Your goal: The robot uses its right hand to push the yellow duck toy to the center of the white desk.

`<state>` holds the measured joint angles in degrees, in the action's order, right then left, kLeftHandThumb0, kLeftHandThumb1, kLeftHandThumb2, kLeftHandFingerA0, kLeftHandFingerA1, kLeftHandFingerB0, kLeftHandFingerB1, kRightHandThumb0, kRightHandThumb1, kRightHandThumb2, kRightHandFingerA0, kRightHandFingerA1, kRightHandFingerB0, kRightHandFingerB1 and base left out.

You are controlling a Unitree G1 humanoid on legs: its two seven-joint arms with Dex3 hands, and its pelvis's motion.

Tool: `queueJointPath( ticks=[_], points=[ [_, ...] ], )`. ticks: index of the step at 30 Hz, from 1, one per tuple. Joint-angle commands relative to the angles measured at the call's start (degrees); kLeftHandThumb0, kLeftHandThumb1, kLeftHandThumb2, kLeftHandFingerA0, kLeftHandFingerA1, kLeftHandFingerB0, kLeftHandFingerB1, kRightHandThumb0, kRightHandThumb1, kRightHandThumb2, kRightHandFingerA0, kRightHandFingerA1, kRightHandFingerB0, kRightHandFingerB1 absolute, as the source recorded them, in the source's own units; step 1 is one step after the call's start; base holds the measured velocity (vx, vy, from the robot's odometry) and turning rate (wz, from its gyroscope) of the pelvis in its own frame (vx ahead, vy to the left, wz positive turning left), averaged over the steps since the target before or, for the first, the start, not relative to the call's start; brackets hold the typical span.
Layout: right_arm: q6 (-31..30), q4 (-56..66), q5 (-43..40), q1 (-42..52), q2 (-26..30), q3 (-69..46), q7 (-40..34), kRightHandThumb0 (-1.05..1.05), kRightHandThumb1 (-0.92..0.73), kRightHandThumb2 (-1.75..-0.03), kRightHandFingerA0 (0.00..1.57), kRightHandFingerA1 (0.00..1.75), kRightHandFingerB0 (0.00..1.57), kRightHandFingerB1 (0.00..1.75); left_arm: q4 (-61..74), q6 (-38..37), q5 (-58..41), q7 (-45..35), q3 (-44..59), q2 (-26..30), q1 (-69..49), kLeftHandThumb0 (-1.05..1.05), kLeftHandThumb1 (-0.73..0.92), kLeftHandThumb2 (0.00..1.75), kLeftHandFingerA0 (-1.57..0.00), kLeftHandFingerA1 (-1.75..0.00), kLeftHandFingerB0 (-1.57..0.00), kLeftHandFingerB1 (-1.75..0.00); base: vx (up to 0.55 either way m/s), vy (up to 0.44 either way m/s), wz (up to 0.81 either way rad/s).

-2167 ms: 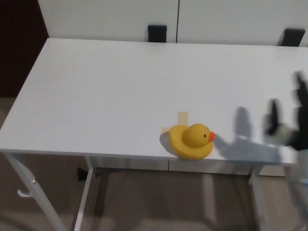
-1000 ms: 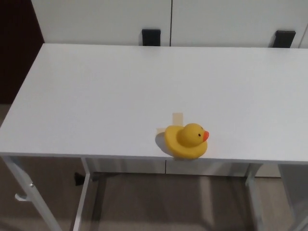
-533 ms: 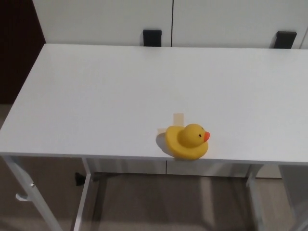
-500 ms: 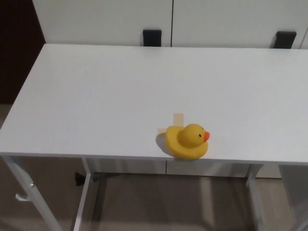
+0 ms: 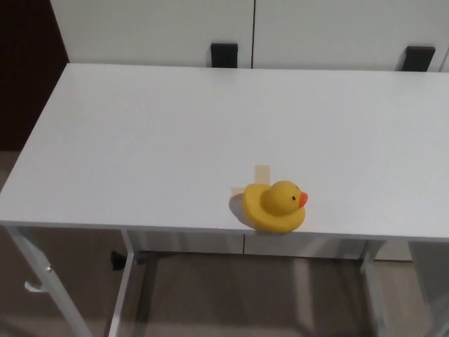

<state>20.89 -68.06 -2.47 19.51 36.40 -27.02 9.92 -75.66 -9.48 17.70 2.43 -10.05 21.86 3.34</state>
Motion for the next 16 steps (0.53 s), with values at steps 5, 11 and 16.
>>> queueJointPath(
  ticks=[5,11,16],
  points=[
    [0.1,0.0,-2.2,0.1,1.8,-0.3,2.0,0.08,-0.38,-1.17,0.91,0.60,0.71,0.60,-0.2,0.4,0.4,-0.4,0.0,0.7,-0.7,-0.17,-0.29,1.15,-1.30,-0.88,-1.20,-0.84,0.00,0.000,0.00],
    [0.1,0.1,-2.7,0.1,2.2,-0.2,2.4,0.03,-0.41,-1.13,0.92,0.57,0.71,0.59,0.0,0.6,0.1,-0.5,0.2,0.5,-0.6,-0.10,-0.34,1.19,-1.28,-0.90,-1.19,-0.85,0.00,0.000,0.00],
    [-0.7,-0.1,-3.5,-0.7,1.9,-0.4,3.0,0.04,-0.38,-1.14,0.94,0.58,0.72,0.59,-0.2,0.2,0.0,-0.4,0.4,0.8,-0.5,-0.15,-0.33,1.18,-1.32,-0.88,-1.20,-0.85,0.00,0.000,0.00]
  ],
)
